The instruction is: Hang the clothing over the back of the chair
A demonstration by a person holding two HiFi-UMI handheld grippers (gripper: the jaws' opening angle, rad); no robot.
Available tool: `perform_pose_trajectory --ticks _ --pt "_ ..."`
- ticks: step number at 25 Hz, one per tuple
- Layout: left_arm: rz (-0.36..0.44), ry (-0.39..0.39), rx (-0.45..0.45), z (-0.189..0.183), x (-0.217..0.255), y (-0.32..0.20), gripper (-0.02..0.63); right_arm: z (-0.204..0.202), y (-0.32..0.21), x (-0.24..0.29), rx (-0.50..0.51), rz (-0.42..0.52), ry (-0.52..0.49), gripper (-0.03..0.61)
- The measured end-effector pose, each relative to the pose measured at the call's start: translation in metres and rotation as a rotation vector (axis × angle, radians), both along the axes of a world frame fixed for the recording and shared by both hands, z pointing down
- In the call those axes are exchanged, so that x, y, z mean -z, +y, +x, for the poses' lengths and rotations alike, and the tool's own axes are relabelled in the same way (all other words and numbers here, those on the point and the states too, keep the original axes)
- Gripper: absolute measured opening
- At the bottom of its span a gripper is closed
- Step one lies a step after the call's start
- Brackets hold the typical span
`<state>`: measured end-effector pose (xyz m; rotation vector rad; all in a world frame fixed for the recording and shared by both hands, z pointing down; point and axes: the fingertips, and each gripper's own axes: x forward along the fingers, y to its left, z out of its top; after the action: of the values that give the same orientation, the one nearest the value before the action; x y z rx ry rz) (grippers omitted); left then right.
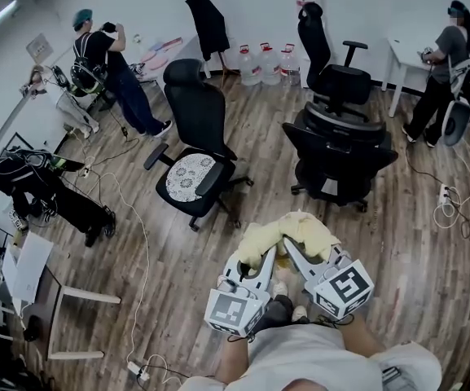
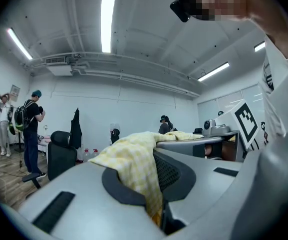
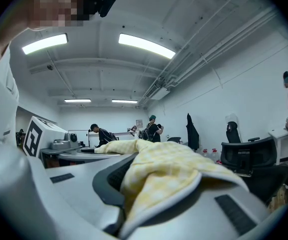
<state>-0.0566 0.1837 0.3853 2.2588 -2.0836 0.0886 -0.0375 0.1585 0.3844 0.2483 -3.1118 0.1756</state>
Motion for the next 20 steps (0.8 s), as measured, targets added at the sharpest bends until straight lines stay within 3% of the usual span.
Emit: perform_pose_trajectory --ticks 20 --pt "0.006 0.027 -0.081 -0.101 -0.006 -0.087 0.031 -0.099 -0.083 -0.006 -0.076 0.005 0.029 0.040"
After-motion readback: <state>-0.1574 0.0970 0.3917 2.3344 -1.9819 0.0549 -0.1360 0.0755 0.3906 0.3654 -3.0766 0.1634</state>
